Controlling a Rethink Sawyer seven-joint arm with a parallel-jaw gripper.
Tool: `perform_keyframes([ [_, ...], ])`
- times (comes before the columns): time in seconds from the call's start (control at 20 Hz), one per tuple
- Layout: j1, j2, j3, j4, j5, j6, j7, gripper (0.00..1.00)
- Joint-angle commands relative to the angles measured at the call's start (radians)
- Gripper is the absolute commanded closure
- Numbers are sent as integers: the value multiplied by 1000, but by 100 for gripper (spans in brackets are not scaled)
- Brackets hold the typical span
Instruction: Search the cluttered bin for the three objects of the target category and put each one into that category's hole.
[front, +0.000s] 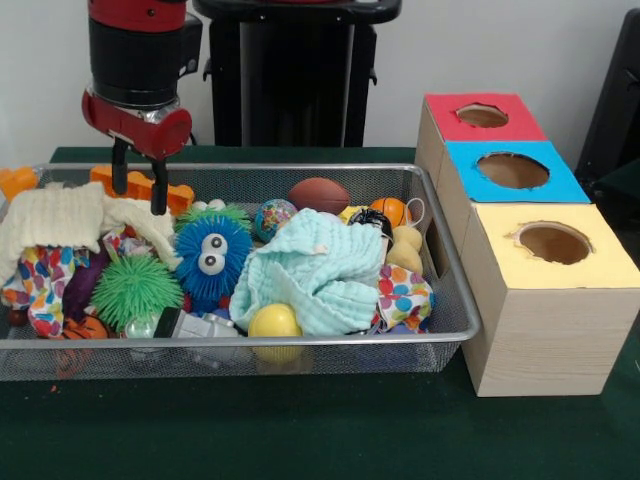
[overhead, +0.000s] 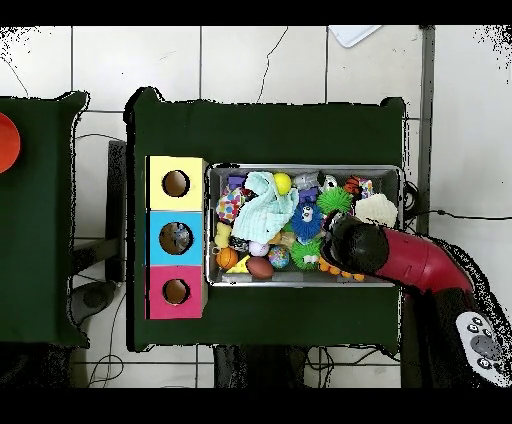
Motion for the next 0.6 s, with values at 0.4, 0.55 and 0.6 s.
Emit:
perform_keyframes([
  [0.4,82,-32,55,165,105,-24,157,0],
  [0.55,85,-15,46,176,108,-52,156,0],
  [0.6,85,-12,41,179,107,-56,153,0],
])
